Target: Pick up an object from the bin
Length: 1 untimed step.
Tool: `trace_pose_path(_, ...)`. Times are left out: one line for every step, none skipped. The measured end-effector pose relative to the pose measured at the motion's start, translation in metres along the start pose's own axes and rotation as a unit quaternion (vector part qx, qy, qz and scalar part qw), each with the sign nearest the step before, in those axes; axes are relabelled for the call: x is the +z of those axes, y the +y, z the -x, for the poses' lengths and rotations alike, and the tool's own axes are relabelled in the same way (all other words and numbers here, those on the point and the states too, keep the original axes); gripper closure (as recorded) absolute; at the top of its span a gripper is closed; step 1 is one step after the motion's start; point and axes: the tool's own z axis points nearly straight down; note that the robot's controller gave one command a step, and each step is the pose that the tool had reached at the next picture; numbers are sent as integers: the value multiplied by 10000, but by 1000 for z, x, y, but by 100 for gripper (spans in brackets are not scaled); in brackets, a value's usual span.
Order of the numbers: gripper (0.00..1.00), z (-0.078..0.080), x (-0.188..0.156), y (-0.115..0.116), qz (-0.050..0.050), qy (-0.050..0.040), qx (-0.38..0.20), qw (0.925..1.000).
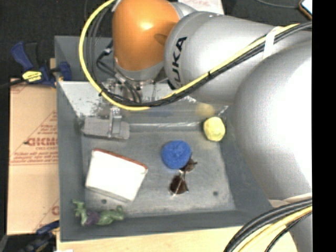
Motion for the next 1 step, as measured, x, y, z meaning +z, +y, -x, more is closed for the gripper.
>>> trace_pose_path(0, 2, -6, -1, 8, -43, 27, 10000)
